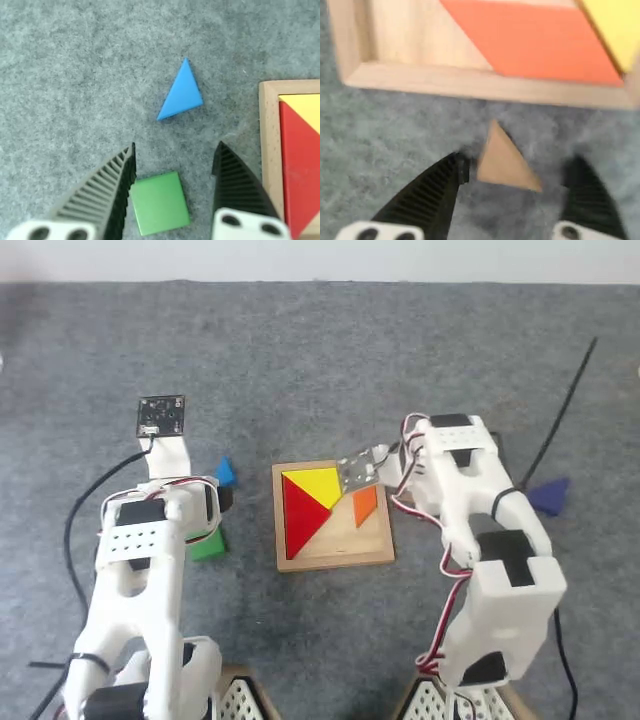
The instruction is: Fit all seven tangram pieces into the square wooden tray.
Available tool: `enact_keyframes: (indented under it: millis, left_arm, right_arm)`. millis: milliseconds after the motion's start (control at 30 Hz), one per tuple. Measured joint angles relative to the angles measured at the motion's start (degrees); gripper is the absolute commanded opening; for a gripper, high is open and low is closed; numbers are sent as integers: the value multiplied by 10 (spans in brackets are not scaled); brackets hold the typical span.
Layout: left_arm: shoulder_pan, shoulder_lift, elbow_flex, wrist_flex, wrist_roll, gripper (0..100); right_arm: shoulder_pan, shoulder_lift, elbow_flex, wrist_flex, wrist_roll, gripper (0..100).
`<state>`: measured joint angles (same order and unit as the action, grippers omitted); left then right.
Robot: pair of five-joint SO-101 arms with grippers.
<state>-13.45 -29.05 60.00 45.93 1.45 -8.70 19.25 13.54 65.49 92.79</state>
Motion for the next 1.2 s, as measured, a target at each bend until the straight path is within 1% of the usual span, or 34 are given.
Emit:
enact_keyframes:
  millis: [233, 300, 467, 567, 700, 767, 867, 1067, 1200]
  left_arm:
    - [0, 0, 0, 0, 0, 246]
    - [0, 0, 0, 0, 0, 246]
    - [0, 0, 0, 0, 0, 246]
    - [0, 0, 0, 0, 0, 246]
    - [0, 0, 0, 0, 0, 246]
    - [0, 0, 0, 0, 0, 246]
    - [0, 0, 0, 0, 0, 246]
    - [0, 0, 0, 0, 0, 246]
    - [0, 0, 0, 0, 0, 246]
  right_arm:
    - [15, -10, 3, 50, -2, 148]
    - [15, -10, 2, 50, -32, 148]
    - [15, -13, 6, 54, -143, 154]
    - [15, -12, -8, 91, -163, 193]
    - [16, -11, -39, 173, -169, 252]
    - [14, -11, -44, 185, -173, 284]
    - [0, -11, -47, 186, -214, 314]
    - [-19, -11, -47, 155, -340, 315]
    - [-26, -11, -47, 147, -367, 314]
